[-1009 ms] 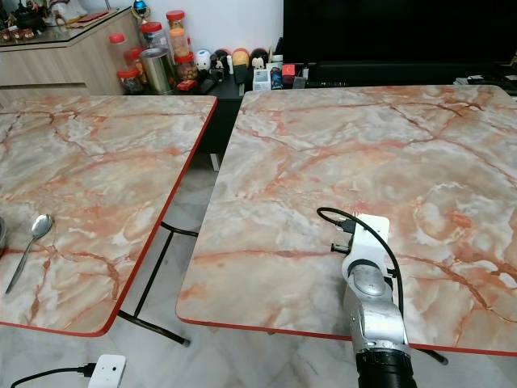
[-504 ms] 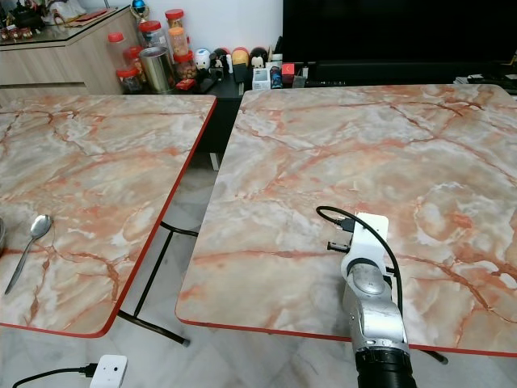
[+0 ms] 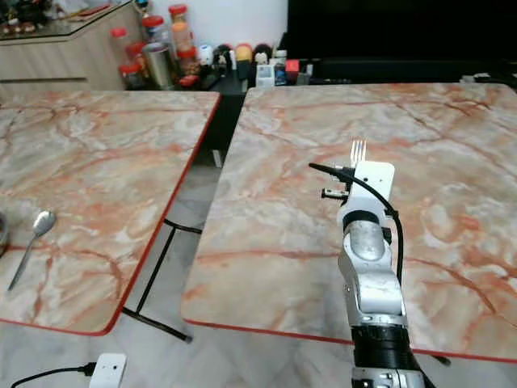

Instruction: Setting the table

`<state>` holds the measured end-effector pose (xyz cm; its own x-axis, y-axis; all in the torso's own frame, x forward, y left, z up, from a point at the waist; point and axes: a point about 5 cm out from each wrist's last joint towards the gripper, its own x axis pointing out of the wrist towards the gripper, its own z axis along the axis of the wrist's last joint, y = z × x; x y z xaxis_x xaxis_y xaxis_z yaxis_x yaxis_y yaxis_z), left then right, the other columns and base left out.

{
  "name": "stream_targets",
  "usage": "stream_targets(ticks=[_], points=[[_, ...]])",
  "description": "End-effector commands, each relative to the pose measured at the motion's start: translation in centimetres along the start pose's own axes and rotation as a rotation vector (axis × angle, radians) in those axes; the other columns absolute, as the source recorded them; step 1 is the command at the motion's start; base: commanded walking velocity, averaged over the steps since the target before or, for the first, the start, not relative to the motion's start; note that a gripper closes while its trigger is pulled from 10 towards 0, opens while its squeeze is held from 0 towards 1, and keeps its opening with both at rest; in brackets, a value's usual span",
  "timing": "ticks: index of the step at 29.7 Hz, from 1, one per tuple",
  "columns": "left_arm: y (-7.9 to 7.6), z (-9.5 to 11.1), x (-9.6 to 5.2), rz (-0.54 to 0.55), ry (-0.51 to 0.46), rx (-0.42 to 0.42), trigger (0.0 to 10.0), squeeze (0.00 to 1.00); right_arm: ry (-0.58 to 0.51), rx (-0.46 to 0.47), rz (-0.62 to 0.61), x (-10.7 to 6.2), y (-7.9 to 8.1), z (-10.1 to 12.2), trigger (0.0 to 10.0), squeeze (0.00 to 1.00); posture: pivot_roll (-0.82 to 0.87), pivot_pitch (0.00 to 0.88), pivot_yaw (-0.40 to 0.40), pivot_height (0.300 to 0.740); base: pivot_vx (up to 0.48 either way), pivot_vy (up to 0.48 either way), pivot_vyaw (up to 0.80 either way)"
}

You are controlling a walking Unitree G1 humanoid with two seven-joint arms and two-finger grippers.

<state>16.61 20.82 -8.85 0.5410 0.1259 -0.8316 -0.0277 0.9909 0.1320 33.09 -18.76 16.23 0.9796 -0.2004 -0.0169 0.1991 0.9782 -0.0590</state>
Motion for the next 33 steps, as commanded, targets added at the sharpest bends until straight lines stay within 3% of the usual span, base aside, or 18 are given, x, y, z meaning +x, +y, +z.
stream_targets(ticks=[1, 33], points=[[0.8, -0.3, -0.1, 0.027, 0.017, -0.003, 10.0, 0.00, -0.037, 0.007, 0.050, -0.2, 1.3, 0.9, 10.0, 0.00, -0.05, 0.037, 0.077, 0.740, 0.000, 0.480, 0.00], [1.4, -0.4, -0.1, 0.053, 0.020, -0.011, 10.0, 0.00, -0.033, 0.014, 0.105, -0.4, 2.4, 0.4, 10.0, 0.00, -0.03, 0.042, 0.075, 0.740, 0.000, 0.480, 0.00]])
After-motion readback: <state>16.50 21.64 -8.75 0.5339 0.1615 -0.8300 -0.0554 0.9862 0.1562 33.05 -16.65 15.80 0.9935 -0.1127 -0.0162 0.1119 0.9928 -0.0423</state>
